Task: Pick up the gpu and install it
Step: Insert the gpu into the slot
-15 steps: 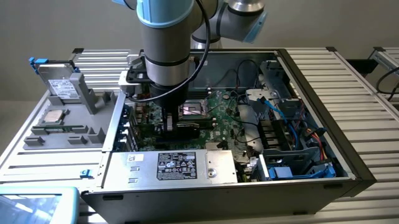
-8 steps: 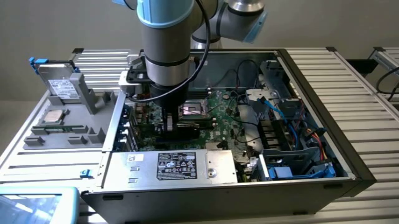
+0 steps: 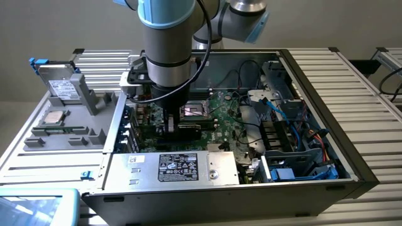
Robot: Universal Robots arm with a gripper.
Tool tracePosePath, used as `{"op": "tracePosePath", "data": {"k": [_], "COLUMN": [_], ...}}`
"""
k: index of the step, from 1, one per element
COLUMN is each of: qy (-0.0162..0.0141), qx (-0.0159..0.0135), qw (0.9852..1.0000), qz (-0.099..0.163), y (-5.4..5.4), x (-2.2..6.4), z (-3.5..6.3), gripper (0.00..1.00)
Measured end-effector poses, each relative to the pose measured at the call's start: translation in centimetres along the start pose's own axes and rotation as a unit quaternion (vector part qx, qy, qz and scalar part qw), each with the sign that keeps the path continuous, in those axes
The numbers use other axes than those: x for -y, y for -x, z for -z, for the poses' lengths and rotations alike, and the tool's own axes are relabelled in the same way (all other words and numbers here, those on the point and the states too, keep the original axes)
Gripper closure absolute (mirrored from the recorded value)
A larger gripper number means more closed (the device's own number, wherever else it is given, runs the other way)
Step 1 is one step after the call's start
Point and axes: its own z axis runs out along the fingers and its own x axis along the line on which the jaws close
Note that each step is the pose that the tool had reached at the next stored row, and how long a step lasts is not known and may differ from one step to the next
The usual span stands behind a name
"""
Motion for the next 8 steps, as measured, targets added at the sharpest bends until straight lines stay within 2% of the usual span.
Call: {"op": "tracePosePath", "data": {"k": [8], "qy": [-0.0002], "qx": [0.0], "qw": [1.0], "qz": [0.0], "y": [0.0], "x": [-0.01], "z": [-0.02], "gripper": [0.72]}}
